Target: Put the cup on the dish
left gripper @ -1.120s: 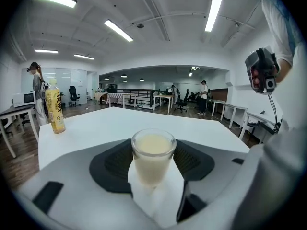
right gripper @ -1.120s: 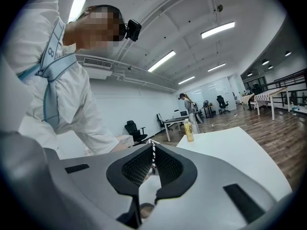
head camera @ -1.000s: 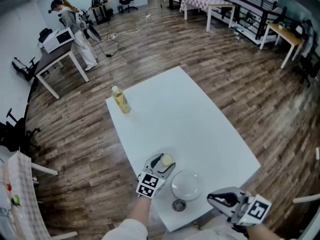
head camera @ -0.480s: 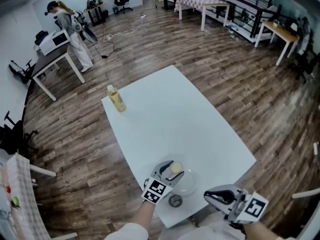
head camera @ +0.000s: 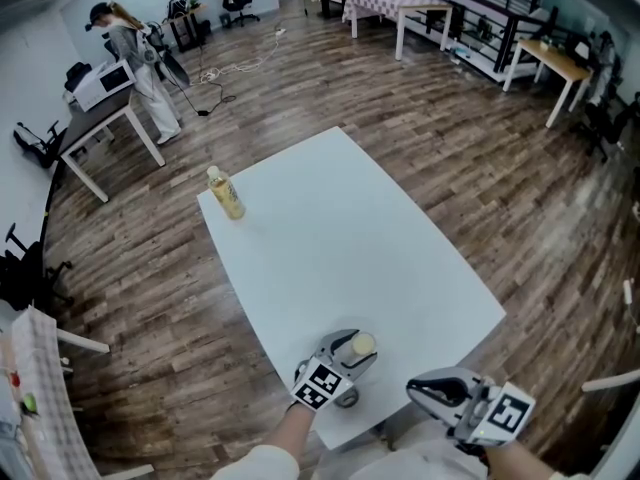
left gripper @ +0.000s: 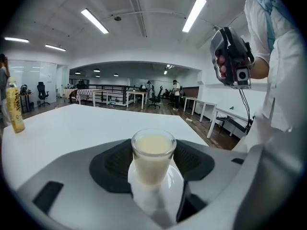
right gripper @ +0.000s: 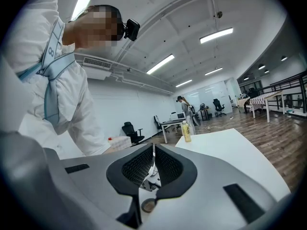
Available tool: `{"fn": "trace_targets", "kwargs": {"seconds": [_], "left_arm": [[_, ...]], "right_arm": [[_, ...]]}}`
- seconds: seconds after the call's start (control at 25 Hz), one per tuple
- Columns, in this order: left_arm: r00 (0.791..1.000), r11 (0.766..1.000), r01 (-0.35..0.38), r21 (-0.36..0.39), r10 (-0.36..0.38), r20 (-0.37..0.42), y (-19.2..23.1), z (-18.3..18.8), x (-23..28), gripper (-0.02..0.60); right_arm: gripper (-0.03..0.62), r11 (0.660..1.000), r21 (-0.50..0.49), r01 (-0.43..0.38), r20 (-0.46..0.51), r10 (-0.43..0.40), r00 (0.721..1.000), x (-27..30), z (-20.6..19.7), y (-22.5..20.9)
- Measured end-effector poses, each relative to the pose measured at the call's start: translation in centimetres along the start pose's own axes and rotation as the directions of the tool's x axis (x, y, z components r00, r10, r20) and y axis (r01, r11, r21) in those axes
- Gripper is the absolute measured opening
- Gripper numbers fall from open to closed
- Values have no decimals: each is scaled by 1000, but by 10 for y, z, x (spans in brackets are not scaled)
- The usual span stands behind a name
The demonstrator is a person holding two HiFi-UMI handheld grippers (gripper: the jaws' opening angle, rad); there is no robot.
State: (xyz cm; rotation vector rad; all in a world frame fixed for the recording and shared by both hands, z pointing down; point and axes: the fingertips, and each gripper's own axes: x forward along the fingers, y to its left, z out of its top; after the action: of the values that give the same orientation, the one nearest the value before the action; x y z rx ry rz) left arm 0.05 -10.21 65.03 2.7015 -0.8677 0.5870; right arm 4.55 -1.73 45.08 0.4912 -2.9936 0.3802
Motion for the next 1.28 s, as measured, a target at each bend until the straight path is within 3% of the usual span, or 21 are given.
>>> {"fn": "trace_targets", "kwargs": {"seconds": [0.84,1.28], "left_arm": [[1000,999,-5,48,4,12,-11,-12,-1,264],[998,1000,25,11,-26,62,-12,-2,-4,295]], "right_arm": [[34,1000,-1,3,1,-3,1000,-3,0,5],[34,1000,-12,10,-13,-10,1000,-4,-5,3]]}}
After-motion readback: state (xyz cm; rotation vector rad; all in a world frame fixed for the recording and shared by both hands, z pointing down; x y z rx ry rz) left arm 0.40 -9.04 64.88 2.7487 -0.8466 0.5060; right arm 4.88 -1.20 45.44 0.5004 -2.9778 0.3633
